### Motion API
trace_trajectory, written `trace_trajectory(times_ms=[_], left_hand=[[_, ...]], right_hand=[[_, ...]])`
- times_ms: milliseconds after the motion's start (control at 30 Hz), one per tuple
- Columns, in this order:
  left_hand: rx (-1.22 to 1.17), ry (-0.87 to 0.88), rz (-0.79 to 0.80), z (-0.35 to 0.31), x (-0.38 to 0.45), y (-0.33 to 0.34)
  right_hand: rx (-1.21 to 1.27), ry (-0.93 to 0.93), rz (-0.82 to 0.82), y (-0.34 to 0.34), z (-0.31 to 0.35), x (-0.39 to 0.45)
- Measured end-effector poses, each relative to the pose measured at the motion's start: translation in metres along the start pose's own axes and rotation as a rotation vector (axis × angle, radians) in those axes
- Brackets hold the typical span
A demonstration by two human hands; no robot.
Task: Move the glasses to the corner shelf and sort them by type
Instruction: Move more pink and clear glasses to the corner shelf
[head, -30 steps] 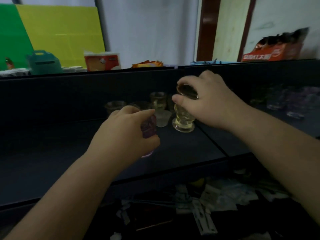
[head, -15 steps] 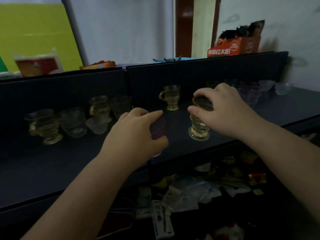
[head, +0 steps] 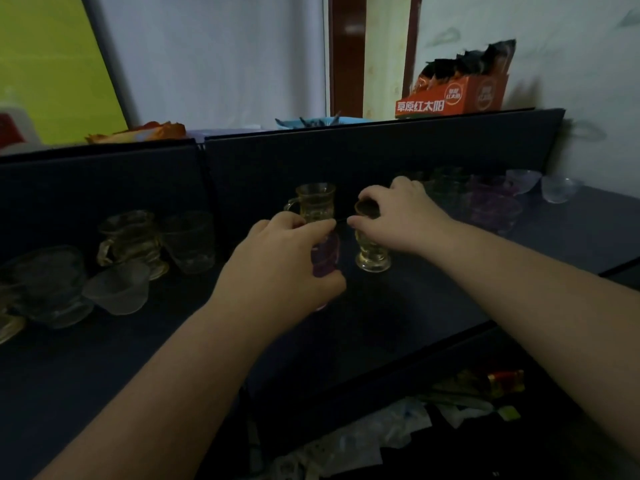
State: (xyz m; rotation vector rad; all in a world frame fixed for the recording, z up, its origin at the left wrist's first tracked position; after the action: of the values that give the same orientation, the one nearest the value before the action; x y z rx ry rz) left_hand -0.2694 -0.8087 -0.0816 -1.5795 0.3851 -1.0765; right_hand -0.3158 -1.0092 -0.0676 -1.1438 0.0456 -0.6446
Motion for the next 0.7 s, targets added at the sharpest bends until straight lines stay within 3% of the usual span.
trace_trajectory(times_ms=[367, 700], left_hand=[[0.033, -0.041, 0.04, -0.006, 0.037, 0.014], [-0.003, -0.157, -0.007, -0.098, 0.069, 0.012]], right_hand=[[-0.041, 0.016, 0.049, 0.015, -0.015, 0.087], [-0.027, -0.247, -0.035, -0.102, -0.085, 0.043]])
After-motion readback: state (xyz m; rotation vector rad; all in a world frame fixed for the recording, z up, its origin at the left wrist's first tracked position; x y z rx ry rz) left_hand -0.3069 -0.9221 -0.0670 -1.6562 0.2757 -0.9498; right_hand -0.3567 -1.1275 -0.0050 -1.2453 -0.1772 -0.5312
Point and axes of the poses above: each hand's wrist, its own x-axis towards the middle knuckle, its own y-axis out of the palm, z = x × y, the point moved 2 cm from there along x, towards the middle knuckle, and after that the axes turned 13 degrees about x, right-handed, at the moved point
